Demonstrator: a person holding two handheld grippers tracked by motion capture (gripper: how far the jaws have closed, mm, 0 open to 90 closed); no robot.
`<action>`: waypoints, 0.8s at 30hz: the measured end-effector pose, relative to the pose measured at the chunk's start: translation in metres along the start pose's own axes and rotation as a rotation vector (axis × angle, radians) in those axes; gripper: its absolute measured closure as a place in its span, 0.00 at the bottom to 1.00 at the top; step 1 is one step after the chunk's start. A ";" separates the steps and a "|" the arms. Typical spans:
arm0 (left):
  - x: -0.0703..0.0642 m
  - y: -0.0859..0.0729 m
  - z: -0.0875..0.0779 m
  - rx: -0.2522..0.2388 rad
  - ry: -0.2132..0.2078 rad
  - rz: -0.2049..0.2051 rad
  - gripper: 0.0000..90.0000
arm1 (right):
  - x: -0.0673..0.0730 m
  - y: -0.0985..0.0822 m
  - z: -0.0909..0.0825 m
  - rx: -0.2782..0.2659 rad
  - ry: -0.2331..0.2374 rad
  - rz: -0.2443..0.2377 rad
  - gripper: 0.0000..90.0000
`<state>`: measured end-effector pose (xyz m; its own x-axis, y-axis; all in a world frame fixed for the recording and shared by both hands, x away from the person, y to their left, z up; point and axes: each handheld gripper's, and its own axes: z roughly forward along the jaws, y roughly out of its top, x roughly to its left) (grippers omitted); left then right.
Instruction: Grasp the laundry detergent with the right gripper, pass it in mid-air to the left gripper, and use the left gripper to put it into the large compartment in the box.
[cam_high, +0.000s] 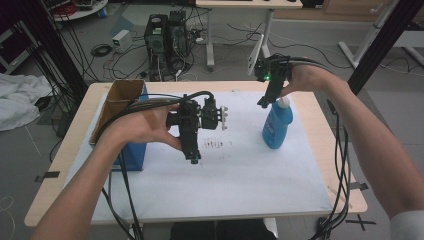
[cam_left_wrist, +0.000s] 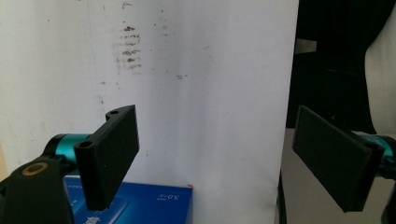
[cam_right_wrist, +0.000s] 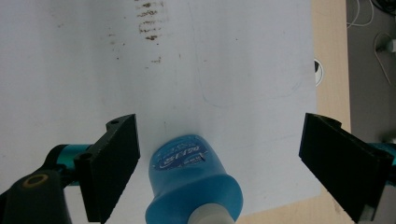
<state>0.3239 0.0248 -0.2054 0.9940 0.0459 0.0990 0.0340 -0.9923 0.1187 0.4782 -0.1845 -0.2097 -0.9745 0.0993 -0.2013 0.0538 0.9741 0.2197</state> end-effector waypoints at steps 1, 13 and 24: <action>0.000 0.000 0.000 0.003 0.000 0.001 0.17 | -0.001 -0.001 -0.002 -0.002 -0.002 0.007 0.13; -0.002 0.000 0.001 0.006 -0.003 0.007 0.17 | 0.000 -0.020 -0.016 0.001 -0.023 0.051 0.13; -0.001 0.002 0.003 0.009 -0.004 0.003 0.17 | 0.002 -0.046 -0.029 0.009 -0.043 0.135 0.13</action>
<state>0.3230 0.0222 -0.2082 0.9946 0.0423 0.0952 0.0318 -0.9935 0.1094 0.4675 -0.2346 -0.1929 -0.9480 0.2378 -0.2116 0.1856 0.9530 0.2394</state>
